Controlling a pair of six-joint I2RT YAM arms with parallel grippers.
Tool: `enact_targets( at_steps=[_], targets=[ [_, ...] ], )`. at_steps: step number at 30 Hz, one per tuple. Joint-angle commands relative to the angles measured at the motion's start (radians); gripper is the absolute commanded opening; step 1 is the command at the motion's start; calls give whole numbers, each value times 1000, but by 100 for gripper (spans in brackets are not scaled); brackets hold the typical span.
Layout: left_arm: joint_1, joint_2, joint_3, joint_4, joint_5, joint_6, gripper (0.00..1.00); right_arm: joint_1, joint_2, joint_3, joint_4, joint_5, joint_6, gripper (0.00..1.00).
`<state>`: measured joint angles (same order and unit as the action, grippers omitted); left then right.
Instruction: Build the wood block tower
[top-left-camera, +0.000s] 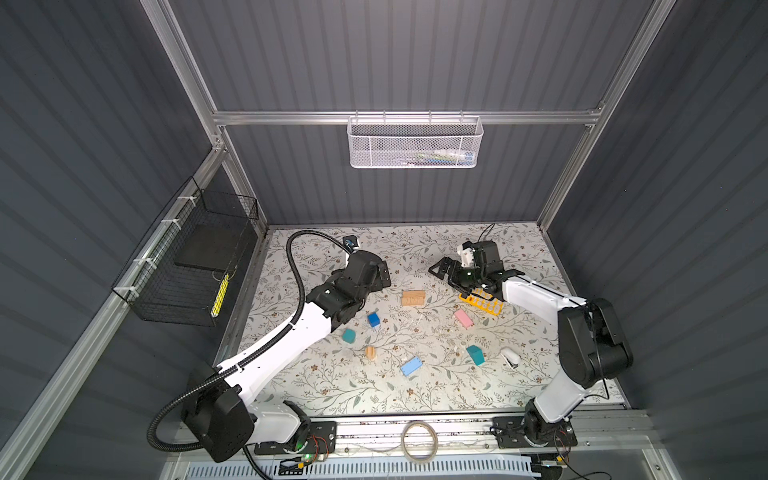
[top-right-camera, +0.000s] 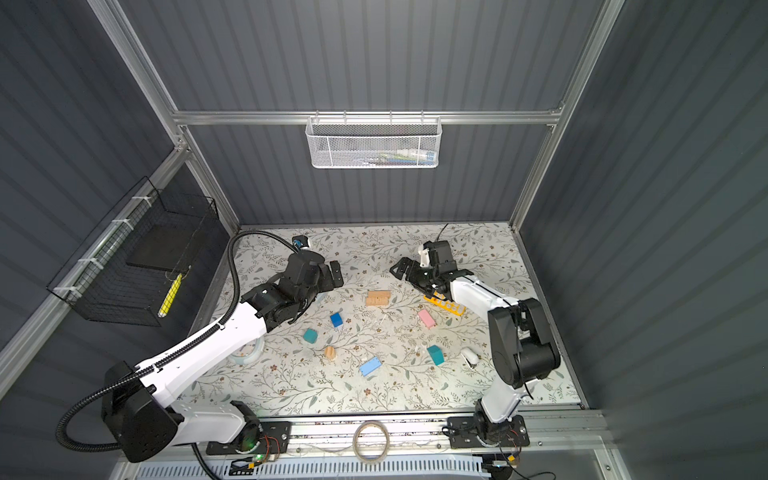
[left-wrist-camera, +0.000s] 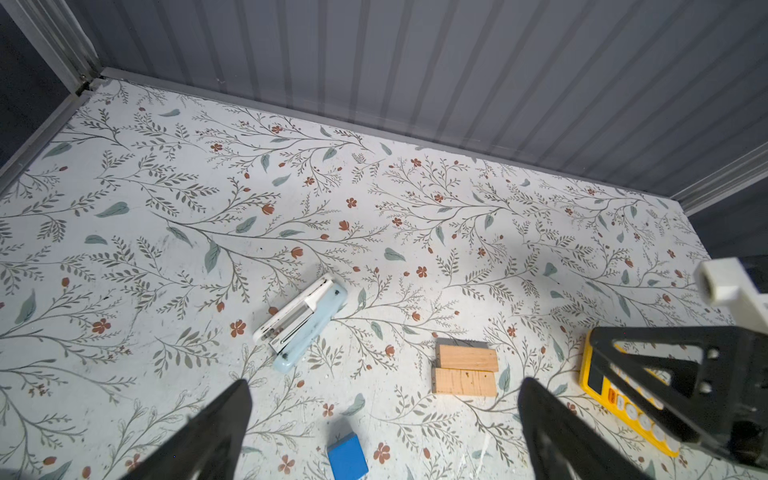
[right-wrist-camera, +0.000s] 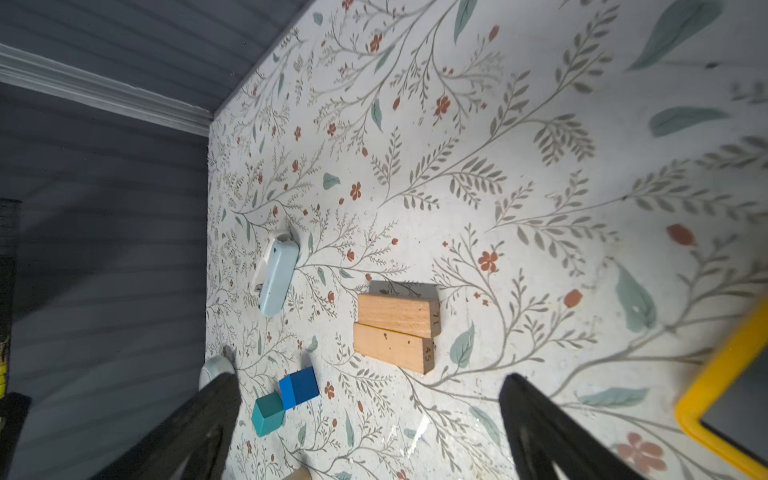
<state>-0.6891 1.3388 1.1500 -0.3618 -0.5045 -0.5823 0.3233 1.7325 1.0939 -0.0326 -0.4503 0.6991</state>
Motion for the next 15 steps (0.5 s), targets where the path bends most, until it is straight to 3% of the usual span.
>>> enact_targets(
  at_steps=[1, 15],
  targets=[
    [13, -20, -14, 9, 15, 17, 100, 20, 51, 45, -23, -27, -4, 99],
    [26, -23, -23, 16, 32, 12, 100, 49, 196, 112, -26, -39, 11, 99]
  ],
)
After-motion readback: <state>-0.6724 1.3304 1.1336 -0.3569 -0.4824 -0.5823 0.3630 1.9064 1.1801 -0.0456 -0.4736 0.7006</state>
